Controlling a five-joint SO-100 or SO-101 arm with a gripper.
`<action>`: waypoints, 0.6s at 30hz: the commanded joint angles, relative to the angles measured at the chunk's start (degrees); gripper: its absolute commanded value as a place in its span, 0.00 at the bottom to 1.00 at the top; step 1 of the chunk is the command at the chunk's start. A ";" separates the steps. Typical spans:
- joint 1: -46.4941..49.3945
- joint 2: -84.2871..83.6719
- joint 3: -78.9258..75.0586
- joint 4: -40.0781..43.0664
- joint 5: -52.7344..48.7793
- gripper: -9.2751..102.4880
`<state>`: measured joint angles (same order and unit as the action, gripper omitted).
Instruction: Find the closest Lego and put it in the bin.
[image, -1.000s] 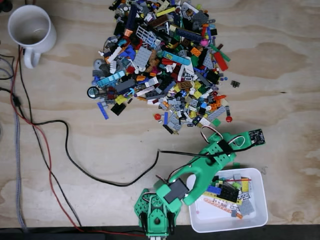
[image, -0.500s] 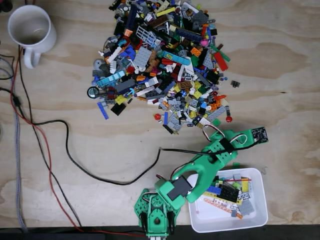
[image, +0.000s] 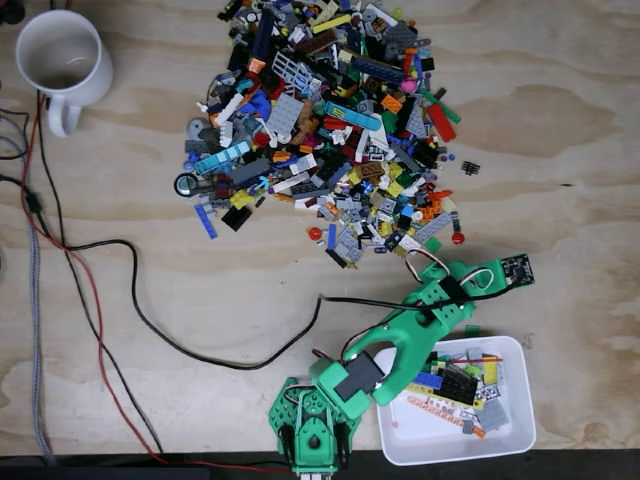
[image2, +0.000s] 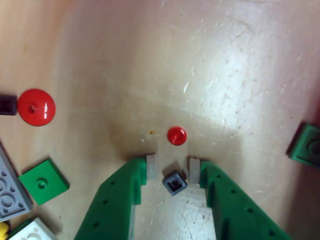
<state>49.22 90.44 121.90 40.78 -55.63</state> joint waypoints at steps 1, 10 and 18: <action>-0.53 1.93 -3.16 0.53 -0.09 0.17; -1.32 2.55 -3.16 2.29 0.70 0.17; -2.20 2.64 -3.60 2.64 1.49 0.16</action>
<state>47.90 90.44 121.55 42.80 -54.49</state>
